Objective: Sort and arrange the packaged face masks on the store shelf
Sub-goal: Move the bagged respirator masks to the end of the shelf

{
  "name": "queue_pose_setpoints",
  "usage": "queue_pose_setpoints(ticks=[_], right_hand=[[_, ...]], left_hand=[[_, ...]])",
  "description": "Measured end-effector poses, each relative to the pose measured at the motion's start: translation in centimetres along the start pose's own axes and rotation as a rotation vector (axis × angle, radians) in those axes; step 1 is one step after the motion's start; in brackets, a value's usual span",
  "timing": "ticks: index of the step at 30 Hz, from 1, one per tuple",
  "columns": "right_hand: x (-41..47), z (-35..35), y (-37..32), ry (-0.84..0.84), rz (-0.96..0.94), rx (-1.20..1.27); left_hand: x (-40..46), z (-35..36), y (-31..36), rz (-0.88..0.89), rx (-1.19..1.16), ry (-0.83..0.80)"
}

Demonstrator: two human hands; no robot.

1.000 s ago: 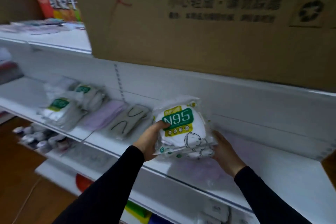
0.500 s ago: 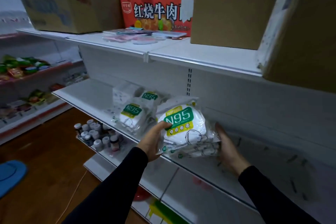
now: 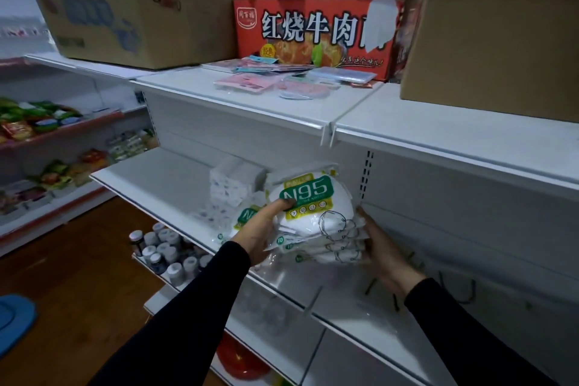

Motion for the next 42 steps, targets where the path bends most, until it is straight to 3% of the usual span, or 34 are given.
queue_pose_setpoints(ticks=[6, 12, 18, 21, 25, 30, 33, 37, 42], right_hand=[[5.1, 2.7, -2.1, 0.005, -0.025, 0.053], [9.4, 6.5, -4.1, 0.177, -0.083, 0.052], [13.5, 8.8, -4.1, 0.385, -0.171, -0.033], [17.5, 6.5, 0.2, 0.403, -0.061, -0.146], [17.0, 8.2, 0.7, 0.464, -0.054, -0.223], [13.9, 10.4, -3.0, 0.723, -0.162, 0.058], [13.1, 11.6, -5.0, 0.717, -0.19, 0.035], [12.8, 13.3, -5.4, 0.594, -0.197, -0.365], [12.4, 13.3, -4.8, 0.545, -0.282, -0.427]], left_hand=[[3.4, -2.6, 2.1, 0.033, 0.014, 0.054], [8.8, -7.3, 4.1, 0.04, 0.122, 0.116], [14.6, -11.5, 4.2, 0.088, 0.117, 0.08], [15.7, -12.6, 3.0, -0.018, 0.148, 0.04], [17.1, -14.1, 1.9, -0.118, 0.292, 0.075], [18.0, -14.7, 2.5, -0.054, 0.327, 0.071], [17.9, -14.4, 2.7, -0.077, 0.281, 0.021], [17.6, -14.5, 2.4, -0.08, 0.257, 0.032], [16.7, -15.5, 2.7, -0.059, 0.122, 0.027]])
Point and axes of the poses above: each hand's wrist, its own x-axis towards the middle knuckle, its own z-axis out of the palm, y = z × x, the point moved 2 cm from there along x, towards the middle knuckle, and after that the axes turned 9 degrees about z, right-handed, at the moved point
